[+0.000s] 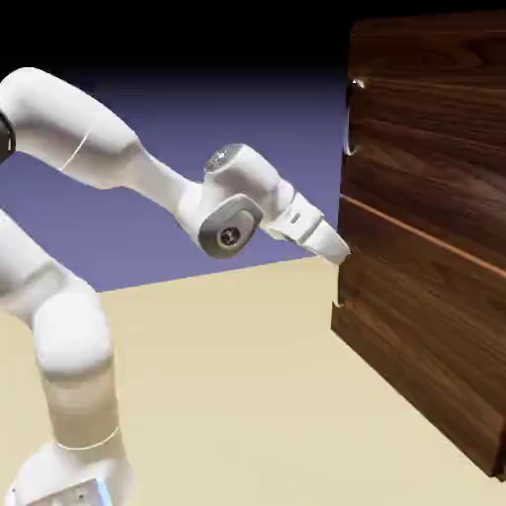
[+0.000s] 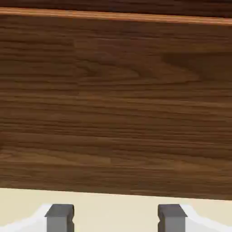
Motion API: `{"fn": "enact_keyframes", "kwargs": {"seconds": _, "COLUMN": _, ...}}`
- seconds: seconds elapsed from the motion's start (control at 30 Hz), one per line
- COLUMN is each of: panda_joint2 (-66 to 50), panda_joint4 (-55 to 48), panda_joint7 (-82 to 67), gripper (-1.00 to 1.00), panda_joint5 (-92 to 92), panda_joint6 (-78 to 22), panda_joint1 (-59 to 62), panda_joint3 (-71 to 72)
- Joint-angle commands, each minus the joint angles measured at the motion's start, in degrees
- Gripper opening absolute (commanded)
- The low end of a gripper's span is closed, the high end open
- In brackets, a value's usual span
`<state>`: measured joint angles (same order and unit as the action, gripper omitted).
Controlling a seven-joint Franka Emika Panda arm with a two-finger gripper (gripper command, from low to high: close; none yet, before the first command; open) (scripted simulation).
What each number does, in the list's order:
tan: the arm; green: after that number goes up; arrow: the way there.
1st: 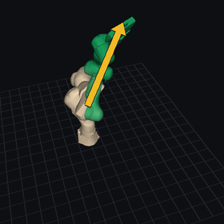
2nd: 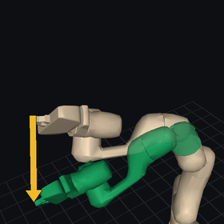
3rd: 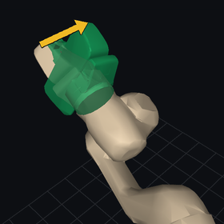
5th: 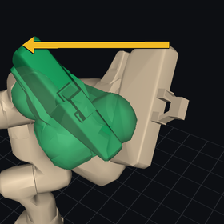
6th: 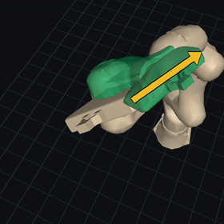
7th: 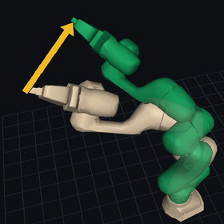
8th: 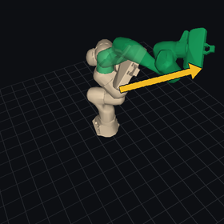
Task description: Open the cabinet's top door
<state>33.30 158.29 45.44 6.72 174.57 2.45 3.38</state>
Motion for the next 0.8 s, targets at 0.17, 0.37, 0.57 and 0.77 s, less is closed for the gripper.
{"fn": "enact_keyframes", "kwargs": {"seconds": 0.17, "panda_joint2": 1.4, "panda_joint4": -6.0, "panda_joint7": 6.6, "gripper": 0.0, "panda_joint5": 15.0, "panda_joint6": 1.3, "panda_joint1": 7.0, "panda_joint3": 7.5}}
{"fn": "enact_keyframes", "kwargs": {"seconds": 0.37, "panda_joint2": 2.9, "panda_joint4": -12.1, "panda_joint7": 13.3, "gripper": 0.0, "panda_joint5": 29.9, "panda_joint6": 2.5, "panda_joint1": 13.9, "panda_joint3": 15.1}}
{"fn": "enact_keyframes", "kwargs": {"seconds": 0.57, "panda_joint2": 4.3, "panda_joint4": -18.1, "panda_joint7": 19.9, "gripper": 0.0, "panda_joint5": 44.9, "panda_joint6": 3.8, "panda_joint1": 20.9, "panda_joint3": 22.6}}
{"fn": "enact_keyframes", "kwargs": {"seconds": 0.77, "panda_joint2": 5.7, "panda_joint4": -24.2, "panda_joint7": 26.5, "gripper": 0.0, "panda_joint5": 59.8, "panda_joint6": 5.0, "panda_joint1": 27.9, "panda_joint3": 30.1}}
